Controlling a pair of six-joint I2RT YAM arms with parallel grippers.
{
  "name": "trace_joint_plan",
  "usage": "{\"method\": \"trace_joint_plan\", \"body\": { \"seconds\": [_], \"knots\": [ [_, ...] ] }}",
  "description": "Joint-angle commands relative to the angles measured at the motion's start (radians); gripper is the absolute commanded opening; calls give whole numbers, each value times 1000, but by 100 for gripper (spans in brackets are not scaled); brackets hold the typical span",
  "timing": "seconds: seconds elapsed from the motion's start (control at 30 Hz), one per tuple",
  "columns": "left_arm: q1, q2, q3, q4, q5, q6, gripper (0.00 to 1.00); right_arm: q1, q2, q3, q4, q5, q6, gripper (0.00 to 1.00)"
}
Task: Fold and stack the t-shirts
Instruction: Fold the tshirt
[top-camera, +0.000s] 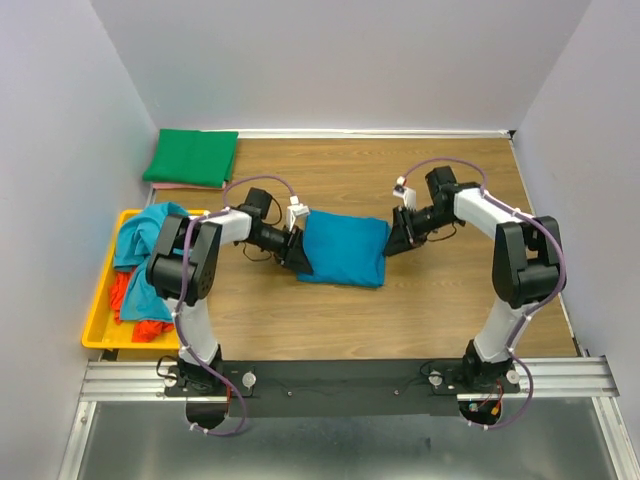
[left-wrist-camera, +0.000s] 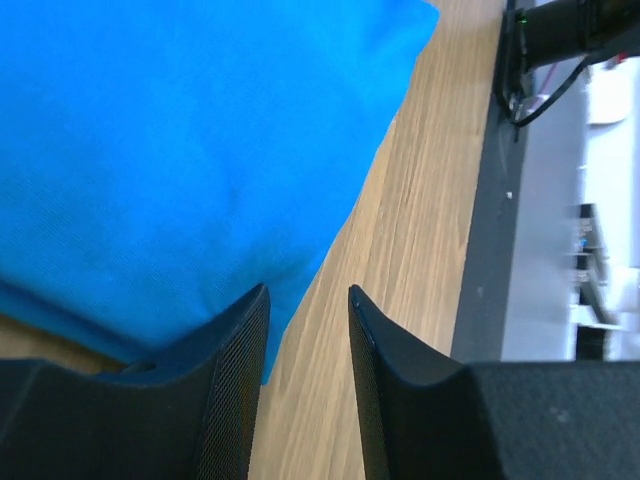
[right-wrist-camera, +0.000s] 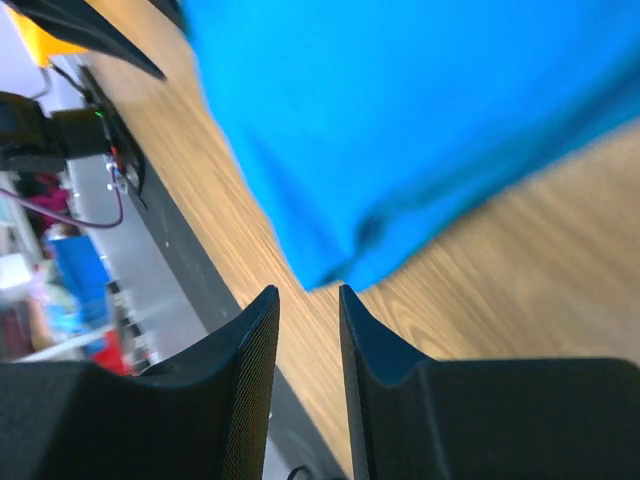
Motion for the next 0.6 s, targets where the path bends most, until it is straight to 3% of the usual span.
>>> {"method": "trace_joint_plan", "body": {
  "seconds": [0.0,0.1,0.27,0.43,0.57],
  "knots": [
    [-2,-144,85,-89,-31,76,46,-1,-43,92,-54,-119,-62,40],
    [-40,-141,128,-86,-25,39,46,40,-4,113,-35,-227,-3,47],
    [-69,-71,141,-22,-9,-63,45,141,71,95,60,-281,125,48],
    [-92,0,122,87,-26,-183,46,177,178,20,64,-229,157,47],
    [-85,89,69,128,-91,-232,46,163,236,-19,64,-46,159,47]
  ]
}}
